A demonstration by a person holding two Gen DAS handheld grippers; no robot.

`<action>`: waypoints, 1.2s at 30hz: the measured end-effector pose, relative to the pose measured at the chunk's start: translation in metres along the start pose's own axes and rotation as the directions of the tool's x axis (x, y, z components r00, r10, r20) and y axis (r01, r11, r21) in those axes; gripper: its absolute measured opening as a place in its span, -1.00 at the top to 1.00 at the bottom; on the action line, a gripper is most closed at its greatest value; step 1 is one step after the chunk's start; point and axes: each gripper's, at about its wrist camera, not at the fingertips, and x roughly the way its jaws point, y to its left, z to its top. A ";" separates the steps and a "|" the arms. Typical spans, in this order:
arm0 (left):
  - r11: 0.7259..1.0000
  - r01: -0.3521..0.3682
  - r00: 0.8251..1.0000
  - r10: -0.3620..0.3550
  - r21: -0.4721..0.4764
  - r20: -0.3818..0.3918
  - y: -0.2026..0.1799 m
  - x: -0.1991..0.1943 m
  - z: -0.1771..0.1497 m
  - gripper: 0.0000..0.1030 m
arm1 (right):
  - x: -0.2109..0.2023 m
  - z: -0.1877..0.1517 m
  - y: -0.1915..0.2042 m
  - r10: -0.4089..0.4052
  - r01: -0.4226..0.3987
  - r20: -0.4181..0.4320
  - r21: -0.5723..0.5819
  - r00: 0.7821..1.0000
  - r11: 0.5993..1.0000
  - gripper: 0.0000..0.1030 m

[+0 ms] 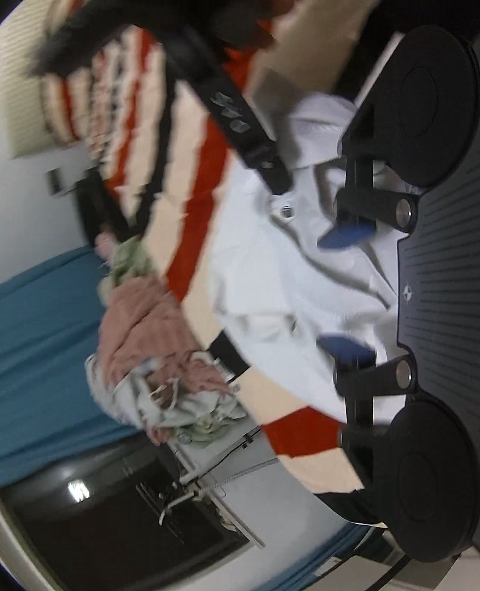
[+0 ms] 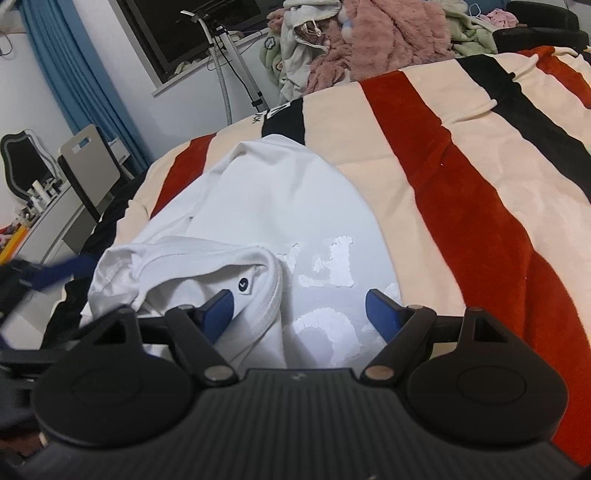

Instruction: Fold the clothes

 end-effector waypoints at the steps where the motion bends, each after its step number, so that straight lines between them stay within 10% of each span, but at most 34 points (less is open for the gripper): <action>1: 1.000 -0.004 1.000 0.004 0.022 -0.020 -0.005 0.009 0.002 0.09 | 0.000 0.000 -0.001 0.000 0.000 -0.001 0.003 1.000 1.000 -0.55; 7: 0.987 -0.091 0.994 0.099 0.131 -0.055 -0.014 0.039 -0.007 0.25 | 0.000 -0.003 -0.002 -0.001 0.001 0.001 -0.002 1.000 1.000 -0.55; 9: 0.991 -0.102 0.993 0.106 0.088 -0.043 -0.006 0.039 -0.011 0.91 | 0.000 -0.004 -0.002 0.001 -0.001 0.007 -0.005 1.000 1.000 -0.55; 15: 0.984 0.012 0.992 0.010 -0.178 0.122 0.033 -0.024 0.007 0.93 | -0.009 -0.007 -0.003 -0.002 0.006 0.067 -0.055 0.998 0.998 -0.55; 26: 0.821 0.404 0.846 -0.167 -0.405 0.506 0.061 -0.149 0.006 0.93 | -0.094 -0.004 -0.018 0.032 -0.036 0.356 0.005 0.934 0.999 -0.55; 32: 0.776 0.462 0.810 -0.171 -0.429 0.561 0.058 -0.170 -0.001 0.93 | -0.150 -0.041 0.000 -0.071 0.065 0.469 0.029 0.880 0.997 -0.59; 36: 0.788 0.452 0.806 -0.161 -0.418 0.569 0.048 -0.178 -0.002 0.93 | -0.150 -0.074 0.028 -0.057 0.089 0.434 -0.054 0.899 0.995 -0.60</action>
